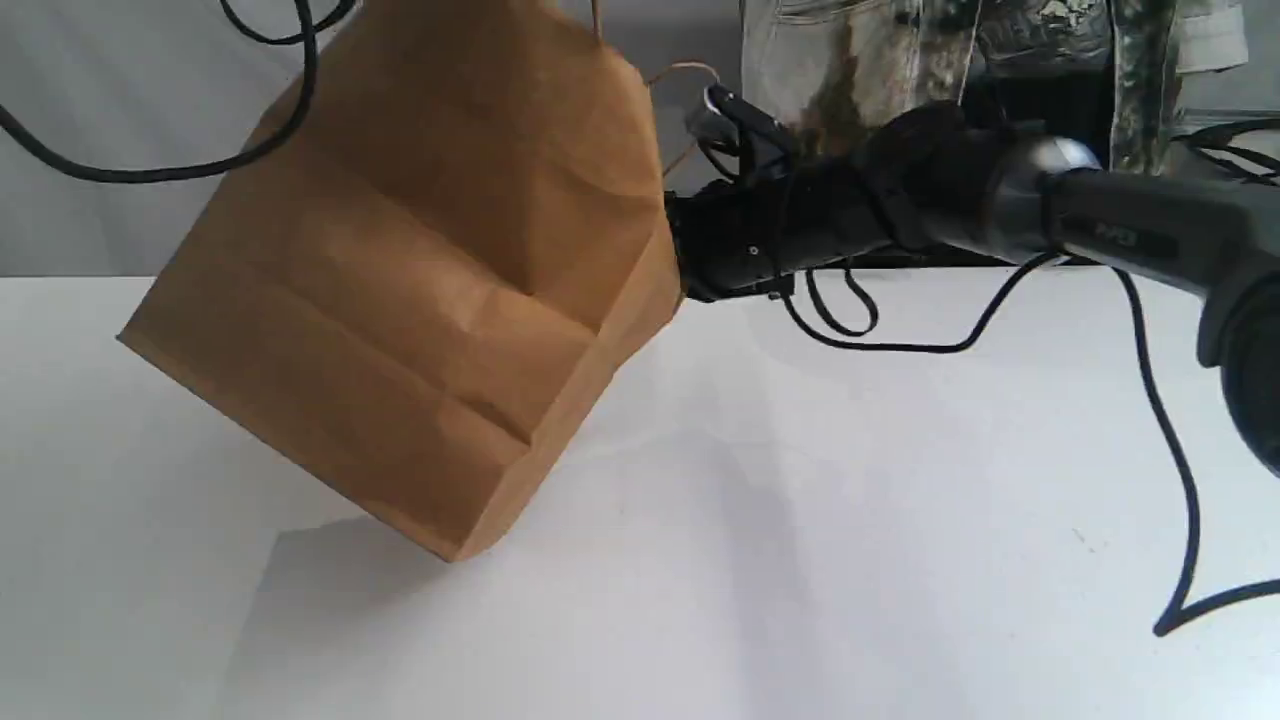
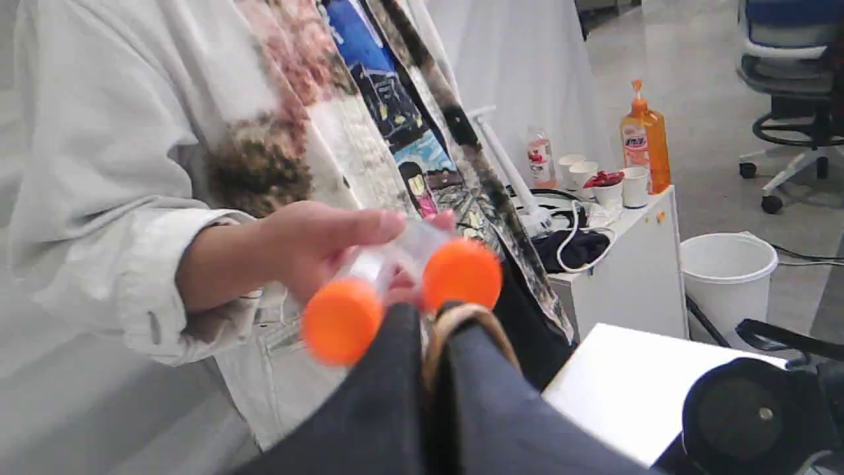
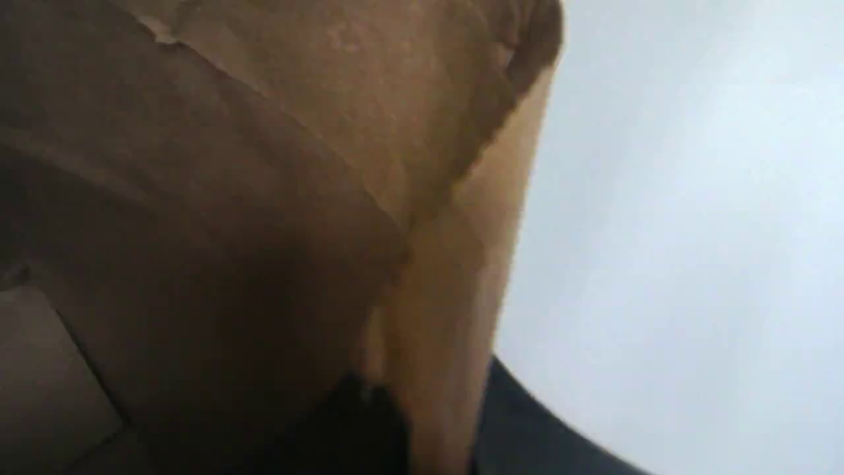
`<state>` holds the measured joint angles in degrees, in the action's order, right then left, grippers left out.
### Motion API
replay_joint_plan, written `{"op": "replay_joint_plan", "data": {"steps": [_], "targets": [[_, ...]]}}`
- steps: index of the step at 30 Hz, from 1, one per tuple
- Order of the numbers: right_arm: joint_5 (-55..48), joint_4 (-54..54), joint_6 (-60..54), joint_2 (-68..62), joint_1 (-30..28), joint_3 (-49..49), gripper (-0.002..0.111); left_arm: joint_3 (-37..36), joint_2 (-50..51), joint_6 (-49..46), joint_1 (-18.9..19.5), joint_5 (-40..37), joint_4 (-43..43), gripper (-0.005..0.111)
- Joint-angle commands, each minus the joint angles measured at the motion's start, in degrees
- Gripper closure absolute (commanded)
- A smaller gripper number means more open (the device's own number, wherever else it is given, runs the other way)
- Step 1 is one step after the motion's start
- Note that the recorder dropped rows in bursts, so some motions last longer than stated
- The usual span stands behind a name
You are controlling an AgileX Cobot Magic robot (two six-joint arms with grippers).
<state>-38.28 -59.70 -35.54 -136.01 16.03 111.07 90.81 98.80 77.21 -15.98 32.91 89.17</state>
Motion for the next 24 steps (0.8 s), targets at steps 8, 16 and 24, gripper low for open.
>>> {"op": "replay_joint_plan", "data": {"steps": [8,16,24], "targets": [[1.06,0.74,-3.35,-0.2,0.06,-0.63,0.108,1.14,-0.8,1.87,-0.26,0.21,-1.63,0.107],[2.06,0.65,-5.17,-0.1,-0.14,-0.39,0.108,1.14,-0.8,3.85,-0.26,0.21,0.57,0.107],[6.07,1.1,-11.67,6.42,-0.15,-0.26,0.108,-2.58,-2.82,14.59,0.01,3.82,10.78,0.107]]}}
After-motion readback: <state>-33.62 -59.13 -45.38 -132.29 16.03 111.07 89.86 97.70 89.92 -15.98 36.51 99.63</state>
